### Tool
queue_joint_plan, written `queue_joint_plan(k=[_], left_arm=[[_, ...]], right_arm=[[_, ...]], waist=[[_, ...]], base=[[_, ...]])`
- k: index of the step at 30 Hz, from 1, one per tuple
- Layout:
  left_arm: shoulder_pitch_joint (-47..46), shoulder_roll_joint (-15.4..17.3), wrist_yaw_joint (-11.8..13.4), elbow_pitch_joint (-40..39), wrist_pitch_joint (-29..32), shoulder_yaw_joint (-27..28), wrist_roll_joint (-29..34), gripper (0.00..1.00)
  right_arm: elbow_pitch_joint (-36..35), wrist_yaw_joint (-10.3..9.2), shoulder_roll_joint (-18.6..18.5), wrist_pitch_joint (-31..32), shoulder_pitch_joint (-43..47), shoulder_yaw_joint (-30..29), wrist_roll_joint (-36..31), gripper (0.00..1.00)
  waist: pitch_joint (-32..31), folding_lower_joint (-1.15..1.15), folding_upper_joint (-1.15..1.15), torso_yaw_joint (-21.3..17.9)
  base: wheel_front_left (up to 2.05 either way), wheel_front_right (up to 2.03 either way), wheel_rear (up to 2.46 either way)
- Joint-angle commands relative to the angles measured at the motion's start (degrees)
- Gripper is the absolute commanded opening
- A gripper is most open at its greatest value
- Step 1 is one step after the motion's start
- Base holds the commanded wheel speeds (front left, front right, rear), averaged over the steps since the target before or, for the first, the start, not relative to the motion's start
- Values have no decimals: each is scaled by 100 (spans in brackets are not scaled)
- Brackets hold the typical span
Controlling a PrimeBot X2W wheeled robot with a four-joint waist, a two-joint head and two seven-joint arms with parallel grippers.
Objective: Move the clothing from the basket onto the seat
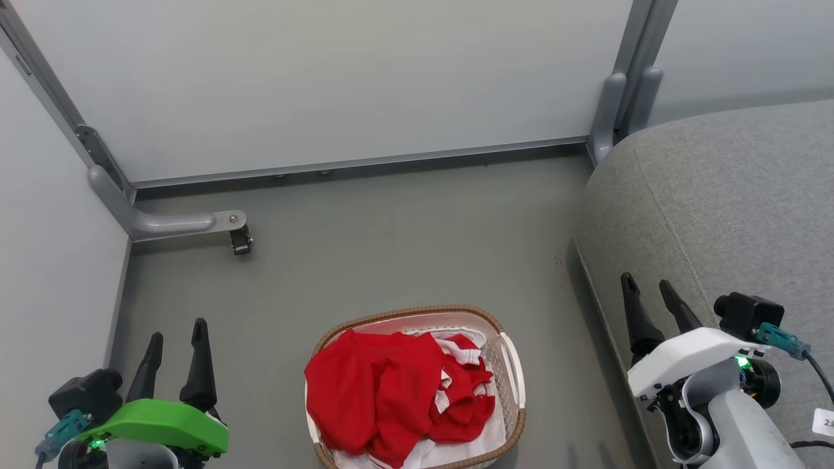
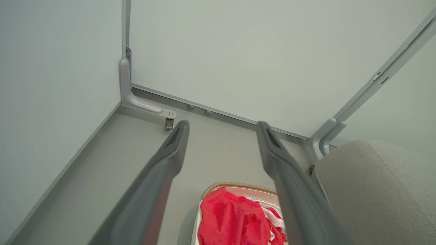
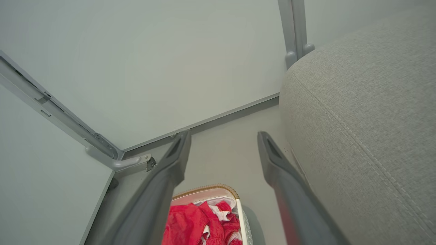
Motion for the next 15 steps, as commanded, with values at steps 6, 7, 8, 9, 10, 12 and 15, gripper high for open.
queue_joint_plan(k=[6, 7, 8, 9, 10, 12, 15], left_arm=[[99, 37, 22, 17, -130, -12, 485, 100], [106, 30, 21, 19, -139, -11, 530, 100], [127, 18, 22, 27, -160, 1, 593, 100], [152, 6, 22, 40, -170, 15, 641, 100], [179, -4, 22, 59, -188, 28, 705, 100], [197, -27, 22, 74, -215, 64, 800, 100], [241, -67, 22, 88, -254, 123, 924, 100]], right_arm=[[98, 1, -39, -135, -140, 76, -532, 100], [113, 1, -34, -144, -133, 83, -582, 100], [130, 1, -30, -164, -122, 90, -648, 100], [139, 1, -28, -177, -113, 96, -704, 100], [149, 1, -27, -190, -100, 102, -772, 100], [161, 1, -23, -222, -68, 88, -892, 100], [186, 1, -7, -259, 1, 95, -1053, 100]], waist=[[-2, 0, 0, 5], [-5, 0, 0, 6], [-8, 0, 0, 6], [-11, 0, 0, 5], [-12, 0, 0, 4], [-14, 0, 0, 3], [-15, 0, 0, 1]], base=[[0, 0, 0], [0, 0, 0], [0, 0, 0], [0, 0, 0], [0, 0, 0], [0, 0, 0], [0, 0, 0]])
